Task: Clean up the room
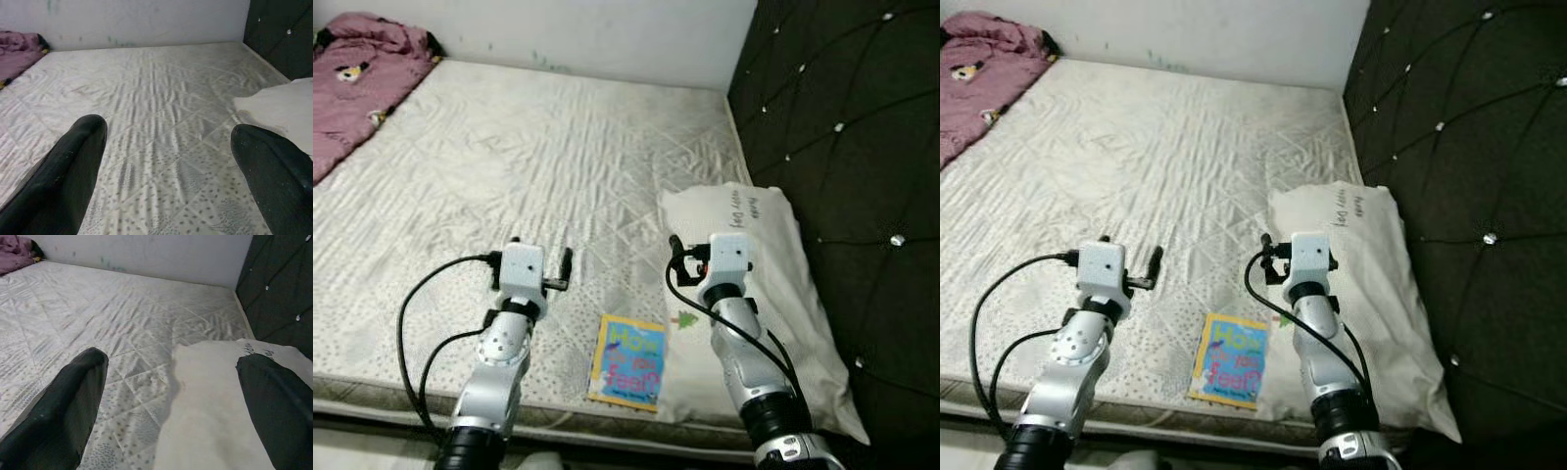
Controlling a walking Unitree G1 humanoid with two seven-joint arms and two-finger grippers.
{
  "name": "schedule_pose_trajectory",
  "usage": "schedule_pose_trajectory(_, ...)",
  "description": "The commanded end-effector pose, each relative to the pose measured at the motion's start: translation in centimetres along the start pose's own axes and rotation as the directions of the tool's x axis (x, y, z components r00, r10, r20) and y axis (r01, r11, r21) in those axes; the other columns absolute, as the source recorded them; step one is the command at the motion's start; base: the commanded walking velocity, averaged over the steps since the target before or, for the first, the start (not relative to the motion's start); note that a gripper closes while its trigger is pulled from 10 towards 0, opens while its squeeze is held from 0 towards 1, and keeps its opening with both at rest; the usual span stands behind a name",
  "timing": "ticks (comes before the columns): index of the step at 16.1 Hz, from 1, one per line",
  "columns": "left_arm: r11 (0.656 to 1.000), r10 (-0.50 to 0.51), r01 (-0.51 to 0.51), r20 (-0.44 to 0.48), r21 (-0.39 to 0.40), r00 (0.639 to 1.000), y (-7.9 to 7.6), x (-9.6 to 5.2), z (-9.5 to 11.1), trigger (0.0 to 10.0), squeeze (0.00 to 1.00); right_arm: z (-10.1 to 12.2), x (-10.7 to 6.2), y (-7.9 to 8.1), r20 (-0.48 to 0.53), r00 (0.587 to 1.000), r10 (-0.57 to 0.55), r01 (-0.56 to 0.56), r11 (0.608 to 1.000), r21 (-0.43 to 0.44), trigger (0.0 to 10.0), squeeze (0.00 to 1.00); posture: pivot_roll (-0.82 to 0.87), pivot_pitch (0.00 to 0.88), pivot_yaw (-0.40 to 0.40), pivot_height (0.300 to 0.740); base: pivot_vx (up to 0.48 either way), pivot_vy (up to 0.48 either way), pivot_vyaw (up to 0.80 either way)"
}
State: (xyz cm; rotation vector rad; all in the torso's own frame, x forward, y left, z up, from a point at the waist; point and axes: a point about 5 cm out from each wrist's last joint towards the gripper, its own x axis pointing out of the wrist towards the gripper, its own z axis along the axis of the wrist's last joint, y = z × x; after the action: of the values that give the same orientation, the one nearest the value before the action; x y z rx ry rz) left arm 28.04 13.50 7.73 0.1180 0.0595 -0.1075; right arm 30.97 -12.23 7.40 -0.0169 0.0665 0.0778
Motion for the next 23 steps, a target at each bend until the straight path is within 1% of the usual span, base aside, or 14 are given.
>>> schedule_pose_trajectory(1,1.0,-0.005,0.005,-0.008,0.002,1.0,-0.22,0.16,0.02,10.0,0.0,0.09,0.14,-0.4,-0.003,1.0,-0.013,0.013,1.0,-0.006,10.0,0.0,0.12,0.0,-0.033,0.74,0.0,0.379,0.0)
schedule_pose_trajectory(13,1.0,-0.007,0.007,-0.023,0.001,1.0,-0.26,-0.07,-0.18,10.0,0.0,0.01,-0.15,-0.32,-0.005,1.0,-0.016,0.016,1.0,-0.004,10.0,0.0,0.12,0.0,-0.029,0.74,0.0,0.43,0.0)
schedule_pose_trajectory(20,1.0,-0.008,0.008,-0.019,0.003,1.0,-0.39,0.16,-0.09,10.0,0.0,0.07,0.02,-0.4,-0.006,1.0,-0.015,0.015,1.0,-0.008,10.0,0.0,0.12,0.0,-0.032,0.74,0.0,0.438,0.0)
schedule_pose_trajectory(21,1.0,-0.001,0.002,-0.025,0.014,1.0,-0.35,0.16,-0.12,10.0,0.0,0.09,0.03,-0.37,-0.005,1.0,-0.014,0.014,1.0,-0.009,10.0,0.0,0.12,0.0,-0.032,0.74,0.0,0.424,0.0)
schedule_pose_trajectory(23,1.0,0.0,0.0,-0.022,0.004,1.0,-0.36,0.2,-0.12,10.0,0.0,0.09,0.07,-0.37,-0.005,1.0,-0.012,0.012,1.0,-0.01,10.0,0.0,0.12,0.0,-0.034,0.74,0.0,0.48,0.0)
